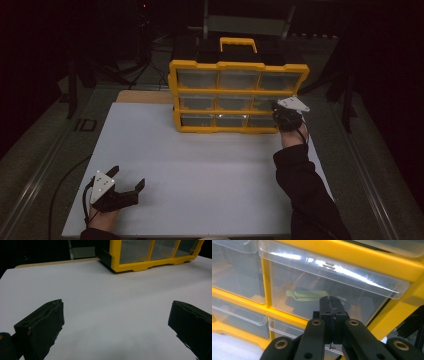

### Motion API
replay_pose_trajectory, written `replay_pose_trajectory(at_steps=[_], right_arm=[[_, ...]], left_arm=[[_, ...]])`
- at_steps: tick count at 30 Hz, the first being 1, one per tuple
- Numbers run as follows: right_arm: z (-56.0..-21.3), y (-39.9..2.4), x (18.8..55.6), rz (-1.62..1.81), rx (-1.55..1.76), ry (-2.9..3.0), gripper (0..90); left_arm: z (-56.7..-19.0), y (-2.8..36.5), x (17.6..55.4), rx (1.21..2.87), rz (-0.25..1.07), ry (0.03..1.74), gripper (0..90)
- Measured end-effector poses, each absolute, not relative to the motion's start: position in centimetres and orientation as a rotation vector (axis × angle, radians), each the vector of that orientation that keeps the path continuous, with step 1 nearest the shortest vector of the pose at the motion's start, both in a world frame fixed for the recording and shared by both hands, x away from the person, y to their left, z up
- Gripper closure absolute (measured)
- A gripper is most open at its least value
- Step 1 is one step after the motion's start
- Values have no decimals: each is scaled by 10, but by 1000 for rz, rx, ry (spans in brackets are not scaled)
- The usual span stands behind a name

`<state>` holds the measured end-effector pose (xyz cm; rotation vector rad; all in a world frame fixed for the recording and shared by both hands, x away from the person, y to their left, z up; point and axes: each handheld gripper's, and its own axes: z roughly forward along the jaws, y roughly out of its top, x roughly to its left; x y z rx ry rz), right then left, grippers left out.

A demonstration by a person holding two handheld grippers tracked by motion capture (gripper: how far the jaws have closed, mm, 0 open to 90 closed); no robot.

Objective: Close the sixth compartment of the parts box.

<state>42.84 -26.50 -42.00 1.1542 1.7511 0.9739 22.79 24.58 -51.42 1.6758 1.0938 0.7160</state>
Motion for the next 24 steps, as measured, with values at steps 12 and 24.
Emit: replay_pose_trajectory(at_steps=[12,24], right_arm=[[-416,-266,423,1061,1272,1755,832],[-413,-261,413,1099,1277,1780,514]], left_arm=[[-514,246,227,1674,718,1093,12],[-513,246,227,1670,716,1094,12]])
